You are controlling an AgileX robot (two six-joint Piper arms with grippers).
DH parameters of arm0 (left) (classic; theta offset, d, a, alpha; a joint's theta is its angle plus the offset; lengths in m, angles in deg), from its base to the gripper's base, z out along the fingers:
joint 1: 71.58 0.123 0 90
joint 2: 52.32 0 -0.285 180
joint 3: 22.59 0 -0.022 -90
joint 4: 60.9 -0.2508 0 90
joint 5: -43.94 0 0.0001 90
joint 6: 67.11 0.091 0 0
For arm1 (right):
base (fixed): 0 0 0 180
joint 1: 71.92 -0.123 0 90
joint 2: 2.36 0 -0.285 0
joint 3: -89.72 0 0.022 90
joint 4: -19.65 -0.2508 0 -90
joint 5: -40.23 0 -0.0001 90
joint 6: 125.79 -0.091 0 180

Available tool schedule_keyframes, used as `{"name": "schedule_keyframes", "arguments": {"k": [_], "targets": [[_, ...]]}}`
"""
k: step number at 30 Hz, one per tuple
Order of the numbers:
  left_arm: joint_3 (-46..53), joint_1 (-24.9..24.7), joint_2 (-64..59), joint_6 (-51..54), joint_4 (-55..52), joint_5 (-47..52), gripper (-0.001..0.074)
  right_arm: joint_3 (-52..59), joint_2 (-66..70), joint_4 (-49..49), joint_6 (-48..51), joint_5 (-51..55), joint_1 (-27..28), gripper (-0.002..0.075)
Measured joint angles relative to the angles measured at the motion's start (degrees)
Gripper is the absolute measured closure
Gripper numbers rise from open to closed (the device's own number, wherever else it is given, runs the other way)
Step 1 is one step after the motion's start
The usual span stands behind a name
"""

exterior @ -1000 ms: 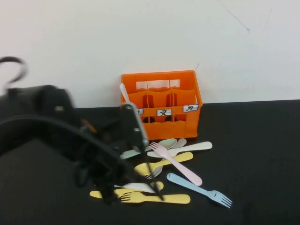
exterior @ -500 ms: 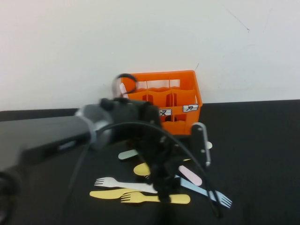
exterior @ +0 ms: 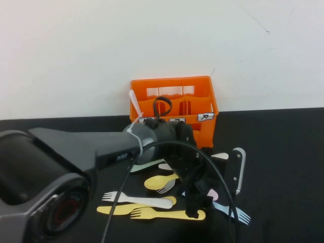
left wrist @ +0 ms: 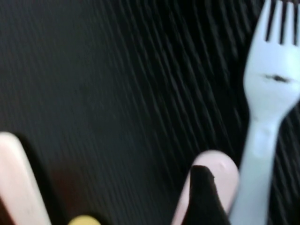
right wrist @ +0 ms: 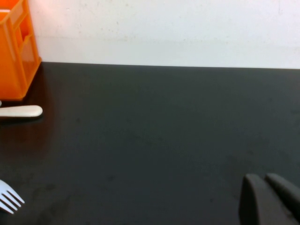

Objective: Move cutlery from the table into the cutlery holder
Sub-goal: Pick up the fork

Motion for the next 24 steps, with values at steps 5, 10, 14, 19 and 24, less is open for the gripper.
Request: {"name": "schedule_keyframes", "arguments": {"k": [5,10,14,19,24], "targets": [[-3.79,-1.27,-3.16,0.29,2.21,0.44,0.0336,0.00,0.00,0.00,0.00,0.00,0.00,0.0729],[-7.90,-3.48,-5.66,1.12,4.22,3.07,0.0336,0.00,0.00,0.00,0.00,0.00,0.00,0.0729],[-10.24,-3.85,-7.29,1.27,4.49,7.72,0.0336,0.00,0.00,0.00,0.00,0.00,0.00,0.0729],[-10.64,-3.85,-7.83,0.36,0.78,10.85,0.0336,0.00,0.00,0.00,0.00,0.00,0.00,0.0729],[-10.64,-3.92,-7.83,-0.29,0.14,10.46,0.0336,0.00,0.00,0.00,0.00,0.00,0.00,0.0729]]}}
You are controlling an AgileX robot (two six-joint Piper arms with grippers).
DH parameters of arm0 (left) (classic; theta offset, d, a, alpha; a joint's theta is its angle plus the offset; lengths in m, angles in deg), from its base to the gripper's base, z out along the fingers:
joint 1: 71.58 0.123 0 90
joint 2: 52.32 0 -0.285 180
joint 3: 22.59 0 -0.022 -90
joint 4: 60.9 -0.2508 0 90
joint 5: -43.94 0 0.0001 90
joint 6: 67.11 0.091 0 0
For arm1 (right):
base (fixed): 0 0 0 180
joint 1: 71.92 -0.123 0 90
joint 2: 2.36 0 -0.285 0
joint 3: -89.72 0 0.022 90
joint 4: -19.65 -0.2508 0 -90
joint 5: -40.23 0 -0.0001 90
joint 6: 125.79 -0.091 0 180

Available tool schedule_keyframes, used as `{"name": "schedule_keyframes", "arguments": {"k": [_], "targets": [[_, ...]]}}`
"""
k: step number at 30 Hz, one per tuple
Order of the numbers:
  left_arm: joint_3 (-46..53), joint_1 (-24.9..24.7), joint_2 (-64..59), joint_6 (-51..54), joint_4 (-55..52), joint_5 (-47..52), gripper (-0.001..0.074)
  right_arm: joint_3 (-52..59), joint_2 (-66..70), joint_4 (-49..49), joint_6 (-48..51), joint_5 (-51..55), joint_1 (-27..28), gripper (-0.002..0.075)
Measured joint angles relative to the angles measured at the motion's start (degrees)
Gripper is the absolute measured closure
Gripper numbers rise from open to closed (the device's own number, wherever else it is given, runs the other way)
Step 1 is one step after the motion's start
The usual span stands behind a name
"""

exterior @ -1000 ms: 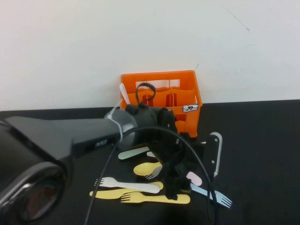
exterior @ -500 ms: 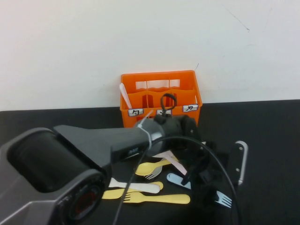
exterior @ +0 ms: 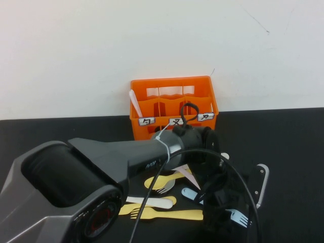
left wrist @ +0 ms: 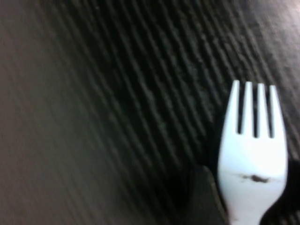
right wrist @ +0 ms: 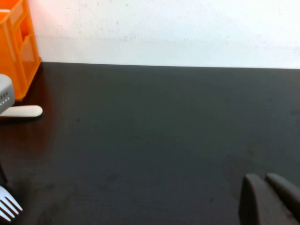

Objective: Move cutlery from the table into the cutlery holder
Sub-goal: Pick up the fork

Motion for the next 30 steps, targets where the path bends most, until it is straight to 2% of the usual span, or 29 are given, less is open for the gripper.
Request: {"name": "schedule_keyframes", "arguments": {"k": [30], "targets": [[-0.04,-1.37,0.22,-8.20,-4.38,-3.27,0.0335,0.00,0.00,0.00,0.00,0.00,0.00,0.0729]]}}
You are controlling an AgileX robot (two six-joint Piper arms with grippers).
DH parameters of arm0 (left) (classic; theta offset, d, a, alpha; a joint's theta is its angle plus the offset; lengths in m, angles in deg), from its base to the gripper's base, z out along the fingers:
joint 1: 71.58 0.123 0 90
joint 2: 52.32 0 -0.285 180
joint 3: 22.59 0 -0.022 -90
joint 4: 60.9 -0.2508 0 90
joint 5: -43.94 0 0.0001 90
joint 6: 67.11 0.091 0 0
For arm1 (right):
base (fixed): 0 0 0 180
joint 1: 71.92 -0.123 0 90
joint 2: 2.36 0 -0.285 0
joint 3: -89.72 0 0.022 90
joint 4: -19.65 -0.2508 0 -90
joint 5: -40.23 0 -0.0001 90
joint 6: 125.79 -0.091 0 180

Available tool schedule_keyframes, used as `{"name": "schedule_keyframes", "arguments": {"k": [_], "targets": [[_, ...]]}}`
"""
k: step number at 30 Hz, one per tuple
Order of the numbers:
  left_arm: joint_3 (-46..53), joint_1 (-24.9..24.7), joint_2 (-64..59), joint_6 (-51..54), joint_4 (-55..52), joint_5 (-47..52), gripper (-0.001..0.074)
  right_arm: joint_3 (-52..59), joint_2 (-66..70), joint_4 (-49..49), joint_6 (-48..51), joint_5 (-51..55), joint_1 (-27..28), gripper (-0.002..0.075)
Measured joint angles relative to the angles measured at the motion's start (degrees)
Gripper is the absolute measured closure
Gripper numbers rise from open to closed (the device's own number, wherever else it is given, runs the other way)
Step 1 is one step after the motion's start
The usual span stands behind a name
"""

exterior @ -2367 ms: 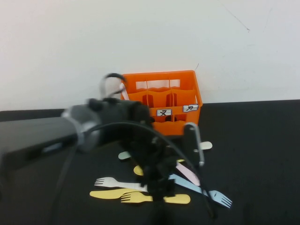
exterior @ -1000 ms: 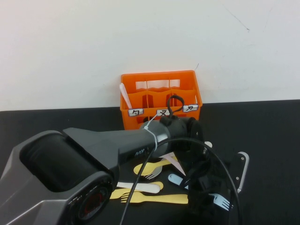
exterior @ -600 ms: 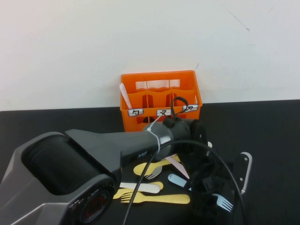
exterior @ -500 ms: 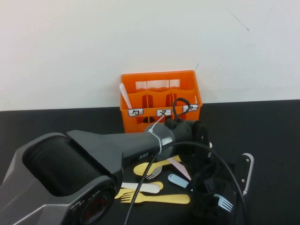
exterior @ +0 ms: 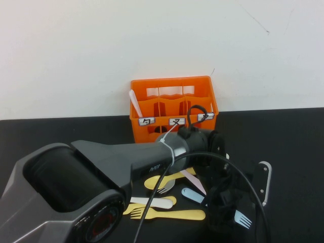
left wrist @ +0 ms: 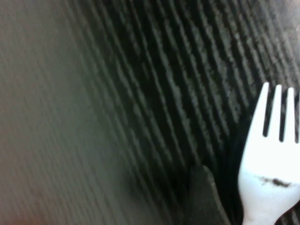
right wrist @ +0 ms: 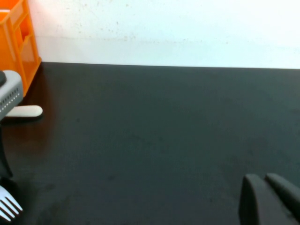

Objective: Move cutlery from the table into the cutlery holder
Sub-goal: Pick up the fork

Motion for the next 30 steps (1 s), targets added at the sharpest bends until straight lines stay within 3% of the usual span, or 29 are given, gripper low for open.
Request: {"name": "schedule_keyframes", "arguments": {"k": [5,14,30], "targets": [[0.00,0.00,-0.01,-1.56,-1.15,-0.56,0.0342,0.00,0.00,0.00,0.00,0.00,0.00,0.0729],[0.00,-0.46,0.06,-2.07,-1.39,-0.32,0.0463,0.00,0.00,0.00,0.00,0.00,0.00,0.0729],[0.00,-0.48,0.06,-3.63,-1.03,-0.30,0.0509,0.00,0.00,0.00,0.00,0.00,0.00,0.0729]]}}
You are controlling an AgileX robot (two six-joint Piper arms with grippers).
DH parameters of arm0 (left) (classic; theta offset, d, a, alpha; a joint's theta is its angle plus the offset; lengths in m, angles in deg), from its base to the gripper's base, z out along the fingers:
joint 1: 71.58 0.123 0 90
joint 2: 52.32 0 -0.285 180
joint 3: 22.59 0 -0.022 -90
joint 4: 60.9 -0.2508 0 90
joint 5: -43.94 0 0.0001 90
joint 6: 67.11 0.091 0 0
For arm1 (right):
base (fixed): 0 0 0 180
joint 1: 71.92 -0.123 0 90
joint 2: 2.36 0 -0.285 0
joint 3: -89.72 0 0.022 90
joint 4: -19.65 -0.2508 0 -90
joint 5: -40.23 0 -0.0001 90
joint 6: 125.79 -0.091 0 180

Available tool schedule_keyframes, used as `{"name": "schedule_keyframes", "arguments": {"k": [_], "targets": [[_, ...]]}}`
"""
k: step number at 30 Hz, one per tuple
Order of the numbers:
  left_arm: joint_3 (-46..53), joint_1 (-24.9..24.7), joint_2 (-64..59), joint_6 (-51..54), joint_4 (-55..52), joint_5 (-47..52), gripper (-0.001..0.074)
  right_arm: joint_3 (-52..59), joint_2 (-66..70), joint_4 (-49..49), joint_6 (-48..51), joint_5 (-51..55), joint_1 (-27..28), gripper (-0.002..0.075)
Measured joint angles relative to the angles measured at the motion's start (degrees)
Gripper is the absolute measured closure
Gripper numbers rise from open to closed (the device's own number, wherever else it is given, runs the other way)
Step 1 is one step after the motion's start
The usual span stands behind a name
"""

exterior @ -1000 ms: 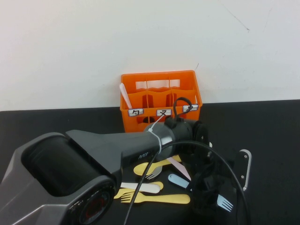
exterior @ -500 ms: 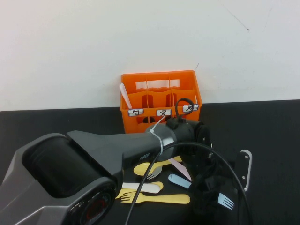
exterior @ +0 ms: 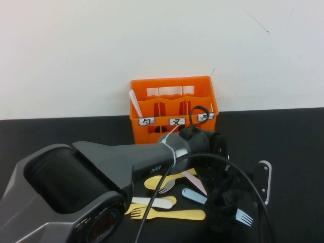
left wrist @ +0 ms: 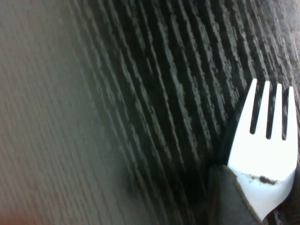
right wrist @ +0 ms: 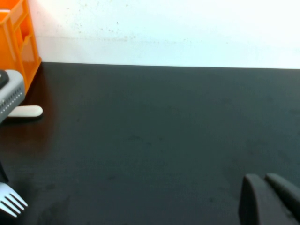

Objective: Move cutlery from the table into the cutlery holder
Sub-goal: Pick up the fork, then place the fork on the box

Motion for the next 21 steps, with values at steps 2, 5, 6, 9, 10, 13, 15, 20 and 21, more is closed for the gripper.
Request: {"name": "schedule_keyframes", "arguments": {"k": [2,5,6,9,10,13,15,20,21], "targets": [[0.00,0.00,0.00,-1.19,0.24,-0.12,0.0509,0.00,0.00,0.00,0.00,0.00,0.00,0.0729],[0.00,0.00,0.18,-1.97,0.35,-0.34,0.0509,0.00,0.00,0.00,0.00,0.00,0.00,0.0729],[0.00,0.00,0.60,-2.00,0.35,-0.34,0.0509,0.00,0.00,0.00,0.00,0.00,0.00,0.0729],[0.00,0.00,2.88,-2.29,0.22,-0.34,0.0509,0.00,0.00,0.00,0.00,0.00,0.00,0.0729],[0.00,0.00,4.09,-2.29,0.36,-0.34,0.0509,0.00,0.00,0.00,0.00,0.00,0.00,0.0729],[-0.13,0.00,7.79,-2.54,2.34,-0.11,0.0509,0.00,0.00,0.00,0.00,0.00,0.00,0.0729],[-0.22,0.00,10.17,-3.37,4.02,0.46,0.0509,0.00,0.00,0.00,0.00,0.00,0.00,0.0729],[-0.22,0.00,15.45,-7.26,6.97,2.21,0.0509,0.00,0.00,0.00,0.00,0.00,0.00,0.0729],[-0.26,0.00,16.15,-7.95,7.33,2.43,0.0509,0.00,0.00,0.00,0.00,0.00,0.00,0.0729]]}}
